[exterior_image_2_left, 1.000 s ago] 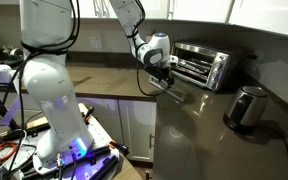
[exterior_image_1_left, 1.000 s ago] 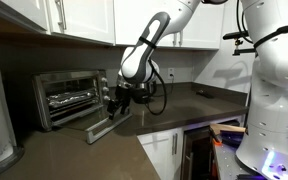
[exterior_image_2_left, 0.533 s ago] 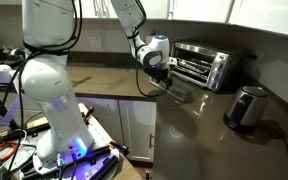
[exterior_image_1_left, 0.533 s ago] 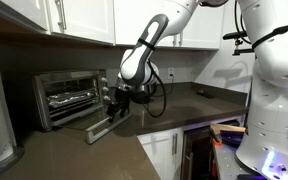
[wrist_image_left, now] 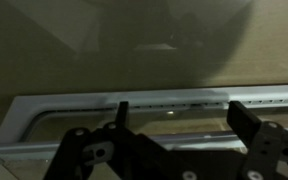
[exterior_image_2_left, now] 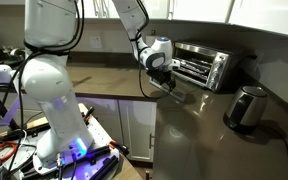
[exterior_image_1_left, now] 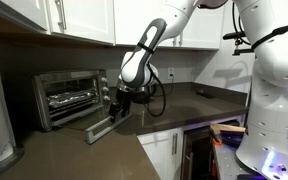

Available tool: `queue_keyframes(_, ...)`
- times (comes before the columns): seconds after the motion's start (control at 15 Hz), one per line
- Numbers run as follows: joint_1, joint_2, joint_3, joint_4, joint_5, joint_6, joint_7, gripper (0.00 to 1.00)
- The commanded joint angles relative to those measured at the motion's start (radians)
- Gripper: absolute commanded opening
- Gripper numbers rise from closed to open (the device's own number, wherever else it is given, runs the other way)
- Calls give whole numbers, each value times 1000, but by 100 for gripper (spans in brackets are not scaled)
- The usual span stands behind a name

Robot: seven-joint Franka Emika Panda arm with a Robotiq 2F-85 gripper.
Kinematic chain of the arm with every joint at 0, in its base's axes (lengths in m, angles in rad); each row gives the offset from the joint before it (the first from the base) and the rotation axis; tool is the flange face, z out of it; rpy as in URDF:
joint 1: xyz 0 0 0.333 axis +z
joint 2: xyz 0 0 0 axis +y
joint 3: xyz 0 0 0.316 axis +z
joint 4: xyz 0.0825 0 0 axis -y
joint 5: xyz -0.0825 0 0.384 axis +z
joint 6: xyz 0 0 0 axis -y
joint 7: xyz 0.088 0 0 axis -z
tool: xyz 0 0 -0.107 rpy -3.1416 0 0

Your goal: Close the oven

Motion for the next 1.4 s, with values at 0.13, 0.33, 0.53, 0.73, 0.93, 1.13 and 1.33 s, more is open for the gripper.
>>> queue_keyframes(0.13, 68, -6, -74, 3, -66, 29, 48, 100)
queue_keyframes(0.33, 91, -9, -96, 6, -88, 25, 67, 100)
queue_keyframes(0.53, 124, -25, -133, 1, -122, 24, 97, 100)
queue_keyframes(0.73, 163, -47, -176, -9, -166, 18, 134, 100)
queue_keyframes(0.93, 194, -72, -208, -17, -205, 3, 169, 100)
queue_keyframes(1.13, 190, -94, -201, -22, -209, -9, 165, 100)
queue_keyframes(1.33, 184, -107, -196, -21, -205, -13, 160, 100)
